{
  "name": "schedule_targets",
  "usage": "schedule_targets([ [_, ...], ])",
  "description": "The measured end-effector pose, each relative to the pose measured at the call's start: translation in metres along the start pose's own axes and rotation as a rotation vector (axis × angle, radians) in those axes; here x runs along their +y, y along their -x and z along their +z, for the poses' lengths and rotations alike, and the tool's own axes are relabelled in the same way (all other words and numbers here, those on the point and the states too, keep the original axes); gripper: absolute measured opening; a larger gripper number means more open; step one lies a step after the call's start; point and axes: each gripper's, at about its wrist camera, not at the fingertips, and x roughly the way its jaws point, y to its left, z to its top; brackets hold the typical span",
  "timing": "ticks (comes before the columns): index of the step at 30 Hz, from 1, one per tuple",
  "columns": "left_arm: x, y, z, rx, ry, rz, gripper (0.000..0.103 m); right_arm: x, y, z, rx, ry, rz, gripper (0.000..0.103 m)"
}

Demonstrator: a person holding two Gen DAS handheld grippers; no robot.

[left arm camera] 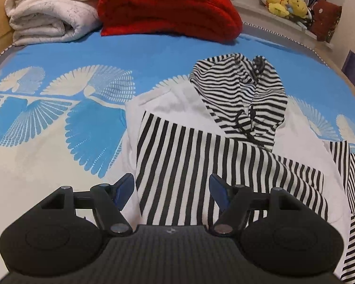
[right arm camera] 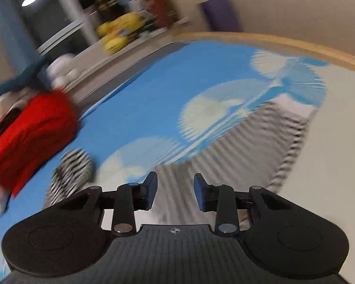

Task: Fold small clothes
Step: 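Move the right gripper to the other striped sleeve cuff, then grasp the other sleeve cuff with the right gripper and fold it across the body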

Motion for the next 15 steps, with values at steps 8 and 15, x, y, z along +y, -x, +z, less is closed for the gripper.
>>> schedule_targets([
  [8,-0.001,-0.004,0.001,0.004,-0.022,-0.003,0.075,-0.110,-0.043,0.025,-0.018,-0.213,-0.168,0.038],
  [15,-0.002,-0.009,-0.002,0.019,-0.027,-0.001,0.075,-0.152,-0.094,0.014,0.019,-0.345,-0.207,0.038],
])
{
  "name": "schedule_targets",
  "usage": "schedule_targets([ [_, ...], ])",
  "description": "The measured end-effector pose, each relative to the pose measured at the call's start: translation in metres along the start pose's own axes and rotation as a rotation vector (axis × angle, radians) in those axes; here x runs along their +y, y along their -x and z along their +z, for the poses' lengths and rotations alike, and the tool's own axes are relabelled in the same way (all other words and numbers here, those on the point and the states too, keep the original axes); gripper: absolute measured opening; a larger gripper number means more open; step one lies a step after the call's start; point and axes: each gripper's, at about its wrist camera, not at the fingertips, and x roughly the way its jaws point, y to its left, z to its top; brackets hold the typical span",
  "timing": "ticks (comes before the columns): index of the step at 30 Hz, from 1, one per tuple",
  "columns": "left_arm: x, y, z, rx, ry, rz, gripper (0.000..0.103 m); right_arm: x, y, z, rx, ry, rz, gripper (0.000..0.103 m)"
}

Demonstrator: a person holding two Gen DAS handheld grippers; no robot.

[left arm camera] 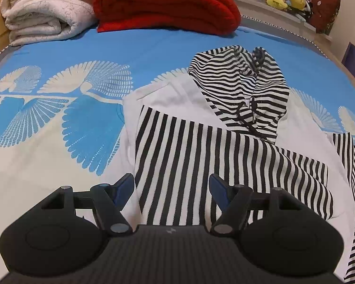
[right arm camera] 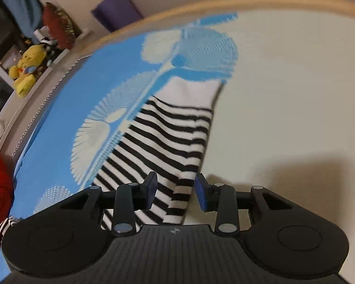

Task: Fold small clothes
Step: 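Grasp the other sleeve cuff with the right gripper and fold it across the body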

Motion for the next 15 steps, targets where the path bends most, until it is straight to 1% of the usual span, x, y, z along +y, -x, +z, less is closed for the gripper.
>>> schedule_targets([
  [3,-0.001,-0.001,-0.001,0.001,-0.004,-0.001,0.075,-0.004,-0.007,-0.002,-0.009,-0.021,-0.027,0.036],
  [6,0.000,-0.001,0.000,-0.001,0.000,-0.001,0.075,0.000,-0.007,-0.002,-0.031,-0.001,-0.034,0.036],
  [7,0.001,0.000,0.001,-0.004,0.001,0.000,0.075,0.000,-0.009,-0.002,-0.038,0.000,-0.031,0.033],
  [8,0.002,0.000,0.001,-0.005,0.003,0.002,0.075,0.000,-0.009,-0.002,-0.046,0.002,-0.028,0.015],
  [9,0.004,0.000,0.002,-0.006,0.007,0.004,0.075,-0.002,-0.010,-0.001,-0.053,0.006,-0.025,0.003],
  [10,0.005,0.001,0.002,-0.006,0.014,0.005,0.075,-0.003,-0.010,-0.001,-0.066,0.009,-0.032,0.000],
  [11,0.007,0.001,0.003,-0.007,0.020,0.005,0.075,-0.005,-0.004,0.000,-0.106,0.004,-0.044,0.000],
  [13,0.011,0.004,0.005,-0.015,0.025,0.004,0.075,0.004,0.014,0.004,-0.201,0.007,-0.024,0.000],
  [15,0.015,0.007,0.008,-0.023,0.034,0.003,0.075,0.035,0.041,0.005,-0.301,0.085,0.026,0.000],
])
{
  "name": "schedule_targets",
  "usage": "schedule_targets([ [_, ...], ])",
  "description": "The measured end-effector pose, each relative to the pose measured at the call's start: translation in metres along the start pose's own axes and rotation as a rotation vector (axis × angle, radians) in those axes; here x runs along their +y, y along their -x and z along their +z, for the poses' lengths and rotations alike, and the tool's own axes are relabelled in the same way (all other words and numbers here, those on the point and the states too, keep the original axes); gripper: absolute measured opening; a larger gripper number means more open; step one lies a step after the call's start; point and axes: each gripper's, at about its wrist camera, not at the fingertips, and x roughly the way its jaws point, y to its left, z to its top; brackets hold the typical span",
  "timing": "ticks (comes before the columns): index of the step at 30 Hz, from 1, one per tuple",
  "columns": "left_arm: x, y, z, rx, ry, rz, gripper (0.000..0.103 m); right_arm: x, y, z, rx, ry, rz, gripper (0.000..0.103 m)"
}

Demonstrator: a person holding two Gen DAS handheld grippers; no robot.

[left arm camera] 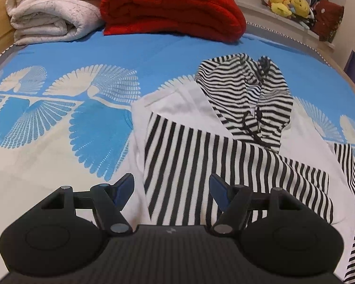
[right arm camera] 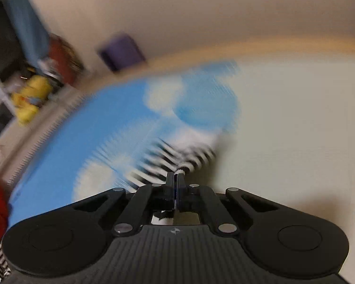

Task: Fold small clothes
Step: 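Grasp the other sleeve cuff with the right gripper and fold it across the body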

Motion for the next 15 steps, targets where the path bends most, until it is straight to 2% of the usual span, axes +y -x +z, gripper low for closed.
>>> schedule_targets([
  [3,0.015,0.003,0.008,-0.009,0.043,0.005,0.075,0.079,0.068,-0.001,-0.178,0.214,0.195,0.000],
  [5,0.027,0.007,0.013,-0.020,0.072,0.017,0.075,0.139,0.128,-0.023,-0.267,0.422,0.414,0.000],
  [7,0.039,0.011,0.020,-0.031,0.099,0.018,0.075,0.184,0.179,-0.056,-0.254,0.597,0.668,0.000],
  [8,0.047,0.014,0.023,-0.037,0.115,0.021,0.075,0.205,0.203,-0.079,-0.183,0.689,0.820,0.001],
  [9,0.053,0.016,0.025,-0.043,0.129,0.024,0.075,0.220,0.219,-0.101,-0.093,0.764,0.924,0.001],
  [10,0.059,0.018,0.027,-0.046,0.141,0.026,0.075,0.234,0.231,-0.128,0.061,0.835,1.004,0.001],
  [11,0.066,0.019,0.029,-0.047,0.155,0.029,0.075,0.245,0.235,-0.153,0.252,0.875,1.040,0.001],
  [12,0.070,0.020,0.030,-0.046,0.165,0.031,0.075,0.249,0.237,-0.175,0.396,0.885,1.027,0.001],
  [15,0.079,0.021,0.031,-0.040,0.184,0.033,0.075,0.243,0.232,-0.223,0.639,0.907,0.815,0.006],
])
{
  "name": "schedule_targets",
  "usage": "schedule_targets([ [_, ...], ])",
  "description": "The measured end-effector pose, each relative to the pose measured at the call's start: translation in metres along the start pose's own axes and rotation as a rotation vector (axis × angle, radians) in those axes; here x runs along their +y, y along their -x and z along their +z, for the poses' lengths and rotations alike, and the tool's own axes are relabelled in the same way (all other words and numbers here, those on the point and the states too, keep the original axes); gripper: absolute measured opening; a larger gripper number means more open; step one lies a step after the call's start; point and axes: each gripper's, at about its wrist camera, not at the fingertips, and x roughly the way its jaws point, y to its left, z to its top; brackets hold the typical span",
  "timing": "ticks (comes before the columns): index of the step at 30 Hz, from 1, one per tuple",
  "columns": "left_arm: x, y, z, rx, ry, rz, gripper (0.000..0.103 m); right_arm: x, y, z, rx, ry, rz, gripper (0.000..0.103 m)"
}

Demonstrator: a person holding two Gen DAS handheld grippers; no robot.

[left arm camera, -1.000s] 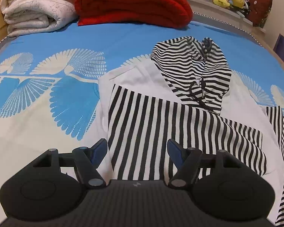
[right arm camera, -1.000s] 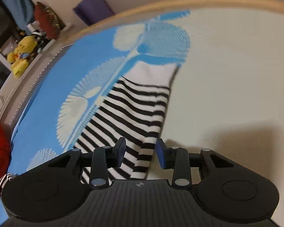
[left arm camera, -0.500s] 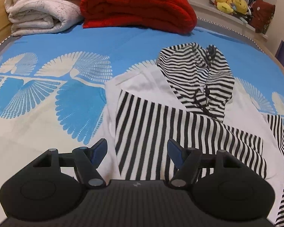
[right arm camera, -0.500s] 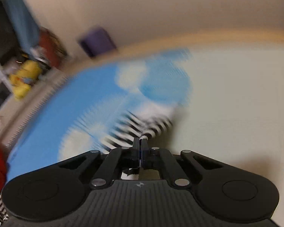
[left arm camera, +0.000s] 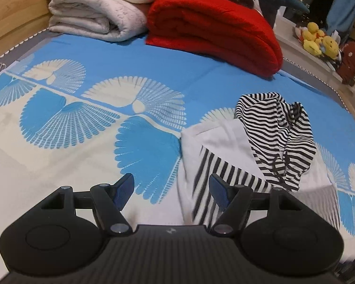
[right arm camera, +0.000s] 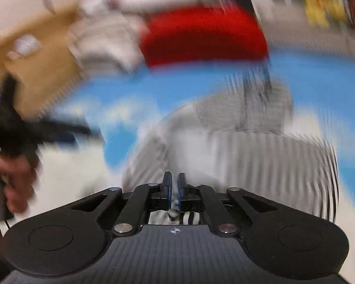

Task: Fold small clothes
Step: 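Grasp the other sleeve cuff with the right gripper and fold it across the body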

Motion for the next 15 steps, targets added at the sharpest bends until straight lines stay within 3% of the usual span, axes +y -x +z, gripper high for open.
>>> schedule_targets([
  [1,0.001,-0.001,0.000,0.006,0.005,-0.003,0.075,-0.007,-0.008,-0.008,0.064,-0.073,-0.047,0.009],
  [2,0.001,-0.002,0.000,0.014,0.011,-0.011,0.075,-0.015,-0.009,-0.013,0.067,-0.143,-0.088,0.014],
  [4,0.002,-0.007,-0.003,0.052,0.036,-0.055,0.075,-0.039,-0.008,-0.020,0.036,-0.282,-0.110,0.015],
  [7,0.003,-0.024,-0.012,0.169,0.117,-0.169,0.072,-0.074,-0.013,-0.020,0.015,-0.447,-0.216,0.020],
  [10,-0.001,-0.041,-0.023,0.281,0.186,-0.256,0.072,-0.102,-0.019,-0.024,0.018,-0.585,-0.228,0.020],
  [12,-0.005,-0.049,-0.030,0.322,0.193,-0.239,0.072,-0.116,-0.023,-0.028,0.040,-0.632,-0.241,0.020],
  [15,-0.006,-0.053,-0.036,0.326,0.180,-0.156,0.072,-0.125,-0.022,-0.038,0.073,-0.646,-0.274,0.021],
])
